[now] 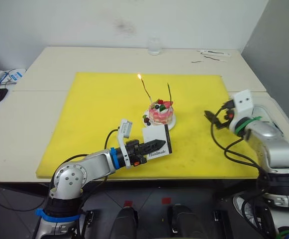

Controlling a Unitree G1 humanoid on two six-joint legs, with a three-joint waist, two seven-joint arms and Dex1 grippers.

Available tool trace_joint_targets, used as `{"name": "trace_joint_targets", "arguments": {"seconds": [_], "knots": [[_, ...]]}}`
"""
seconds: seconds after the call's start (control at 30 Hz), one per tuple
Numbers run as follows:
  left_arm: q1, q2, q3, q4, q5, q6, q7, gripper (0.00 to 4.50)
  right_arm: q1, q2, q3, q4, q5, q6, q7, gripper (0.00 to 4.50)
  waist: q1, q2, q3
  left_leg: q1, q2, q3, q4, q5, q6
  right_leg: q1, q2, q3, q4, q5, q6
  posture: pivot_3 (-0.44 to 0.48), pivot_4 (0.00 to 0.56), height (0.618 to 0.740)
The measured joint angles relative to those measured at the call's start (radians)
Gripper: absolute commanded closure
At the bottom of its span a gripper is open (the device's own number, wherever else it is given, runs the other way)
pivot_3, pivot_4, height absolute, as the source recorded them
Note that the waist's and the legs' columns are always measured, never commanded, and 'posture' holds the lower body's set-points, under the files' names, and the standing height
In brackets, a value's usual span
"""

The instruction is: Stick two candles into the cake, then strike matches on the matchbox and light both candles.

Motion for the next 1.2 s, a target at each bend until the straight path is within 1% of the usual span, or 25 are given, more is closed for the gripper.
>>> {"name": "trace_joint_targets", "arguments": {"seconds": [0.1, 0.17, 0.27, 0.6, 0.7, 0.9, 0.93, 1.1, 1.2], "knots": [[0.002, 0.001, 0.001, -0.003, 0.000, -0.001, 0.000, 4.50, -0.023, 0.009, 0.008, 0.082, 0.000, -0.051, 0.020, 0.63, 0.000, 0.000, 0.000, 0.000, 0.000, 0.001, 0.000, 0.000, 0.000, 0.000, 0.000, 0.000, 0.000, 0.000, 0.000, 0.000, 0.150, 0.740], [0.005, 0.006, 0.000, -0.010, 0.001, -0.001, -0.004, 4.50, -0.039, 0.029, 0.008, 0.158, 0.000, -0.085, 0.026, 1.32, -0.002, 0.000, 0.000, 0.001, 0.000, 0.000, 0.000, 0.000, 0.000, 0.001, 0.000, 0.000, 0.000, 0.000, 0.000, 0.000, 0.150, 0.740], [0.010, 0.016, 0.002, -0.021, -0.001, -0.001, -0.005, 4.50, -0.042, 0.051, 0.016, 0.242, 0.001, -0.108, 0.035, 1.32, -0.003, 0.000, 0.000, 0.001, 0.001, 0.000, 0.000, 0.000, 0.000, 0.000, 0.001, 0.000, 0.001, 0.000, 0.000, 0.000, 0.150, 0.740], [0.020, 0.016, 0.009, -0.041, -0.004, -0.001, 0.002, 4.50, -0.093, 0.078, -0.011, 0.372, 0.026, -0.168, 0.009, 1.32, -0.004, 0.000, 0.000, 0.003, 0.001, 0.000, 0.001, 0.000, 0.000, 0.003, 0.001, 0.000, 0.001, 0.001, 0.001, 0.000, 0.150, 0.740], [0.020, 0.017, 0.012, -0.041, -0.008, -0.001, 0.002, 4.50, -0.094, 0.082, -0.022, 0.378, 0.033, -0.170, -0.014, 1.95, -0.003, 0.000, 0.000, 0.003, 0.000, -0.001, 0.002, 0.000, 0.000, 0.003, 0.001, 0.000, 0.000, 0.001, 0.001, 0.000, 0.150, 0.740], [0.019, 0.019, 0.027, -0.041, -0.024, -0.001, 0.005, 4.50, -0.072, 0.086, -0.043, 0.344, 0.040, -0.158, -0.044, 4.19, -0.003, 0.000, 0.000, 0.002, 0.000, -0.001, 0.001, 0.000, 0.000, 0.003, 0.001, 0.000, 0.000, 0.001, 0.001, 0.000, 0.150, 0.740], [0.020, 0.019, 0.027, -0.041, -0.026, -0.001, 0.008, 4.50, -0.063, 0.087, -0.043, 0.327, 0.042, -0.154, -0.047, 4.46, -0.003, 0.000, 0.000, 0.002, 0.000, -0.001, 0.001, 0.000, 0.000, 0.003, 0.001, 0.000, 0.000, 0.001, 0.001, 0.000, 0.150, 0.740], [0.017, 0.017, 0.026, -0.040, -0.027, 0.000, 0.014, 4.50, -0.026, 0.091, -0.041, 0.264, 0.060, -0.137, -0.046, 4.46, -0.003, 0.000, 0.000, 0.002, 0.000, -0.001, 0.001, 0.000, 0.000, 0.003, 0.001, 0.000, 0.000, 0.001, 0.001, 0.000, 0.150, 0.740], [0.000, 0.016, 0.025, -0.036, -0.026, 0.000, 0.019, 4.50, 0.008, 0.062, -0.003, 0.171, 0.066, -0.121, -0.005, 4.46, -0.003, 0.001, 0.000, 0.002, 0.000, -0.001, 0.001, 0.000, 0.000, 0.003, 0.001, 0.000, 0.000, 0.001, 0.001, 0.000, 0.150, 0.740]]}}
